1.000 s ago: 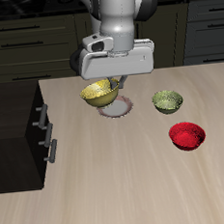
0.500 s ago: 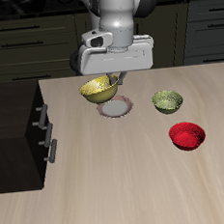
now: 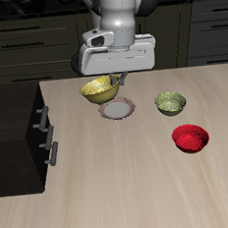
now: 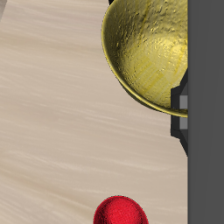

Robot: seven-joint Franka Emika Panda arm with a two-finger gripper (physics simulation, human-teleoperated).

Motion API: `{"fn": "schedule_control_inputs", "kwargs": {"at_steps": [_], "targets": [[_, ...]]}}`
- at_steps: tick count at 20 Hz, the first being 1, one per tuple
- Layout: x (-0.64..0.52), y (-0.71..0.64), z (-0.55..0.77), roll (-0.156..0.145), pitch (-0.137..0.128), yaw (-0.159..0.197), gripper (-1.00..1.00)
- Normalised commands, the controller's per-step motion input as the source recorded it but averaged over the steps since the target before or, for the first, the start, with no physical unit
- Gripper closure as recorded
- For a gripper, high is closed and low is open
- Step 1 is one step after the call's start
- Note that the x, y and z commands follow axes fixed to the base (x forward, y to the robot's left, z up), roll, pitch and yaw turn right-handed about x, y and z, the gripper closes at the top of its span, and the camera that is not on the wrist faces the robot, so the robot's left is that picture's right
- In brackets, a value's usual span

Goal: Place the yellow bowl on top of the wooden cabinet

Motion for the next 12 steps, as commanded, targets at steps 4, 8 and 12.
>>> {"fn": "schedule_control_inputs", "kwargs": {"at_steps": [4, 8, 12], "targets": [[0.0, -0.01, -0.04, 0.006, 0.012, 0.001, 1.0], [0.01, -0.13, -0.06, -0.014, 0.022, -0.009, 1.0], [0.03, -0.18, -0.04, -0.02, 0.003, 0.002, 1.0]]}}
